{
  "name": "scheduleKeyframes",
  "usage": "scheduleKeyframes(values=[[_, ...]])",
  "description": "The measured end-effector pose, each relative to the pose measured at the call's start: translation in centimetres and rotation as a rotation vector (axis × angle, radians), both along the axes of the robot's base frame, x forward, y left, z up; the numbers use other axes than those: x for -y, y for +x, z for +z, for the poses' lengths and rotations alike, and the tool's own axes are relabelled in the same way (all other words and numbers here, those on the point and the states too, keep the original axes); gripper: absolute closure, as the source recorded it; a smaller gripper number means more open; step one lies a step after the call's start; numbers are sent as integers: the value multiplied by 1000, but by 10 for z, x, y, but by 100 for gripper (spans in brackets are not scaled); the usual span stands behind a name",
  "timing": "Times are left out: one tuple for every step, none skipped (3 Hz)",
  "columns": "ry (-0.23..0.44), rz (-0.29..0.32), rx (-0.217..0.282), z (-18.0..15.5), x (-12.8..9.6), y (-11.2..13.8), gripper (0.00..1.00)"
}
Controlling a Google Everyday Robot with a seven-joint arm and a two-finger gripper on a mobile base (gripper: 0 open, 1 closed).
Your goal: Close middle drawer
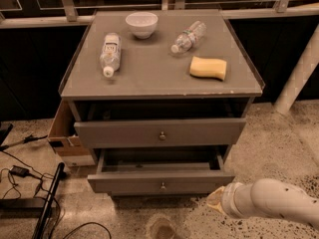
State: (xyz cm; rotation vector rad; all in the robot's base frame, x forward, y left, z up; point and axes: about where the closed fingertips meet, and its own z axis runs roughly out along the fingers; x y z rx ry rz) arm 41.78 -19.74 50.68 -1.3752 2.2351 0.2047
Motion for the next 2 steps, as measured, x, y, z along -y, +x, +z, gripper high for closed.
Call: scheduleKeyframes(values=[[51, 23, 67, -42, -5, 22, 100], [133, 21, 94, -81, -3, 46, 100]])
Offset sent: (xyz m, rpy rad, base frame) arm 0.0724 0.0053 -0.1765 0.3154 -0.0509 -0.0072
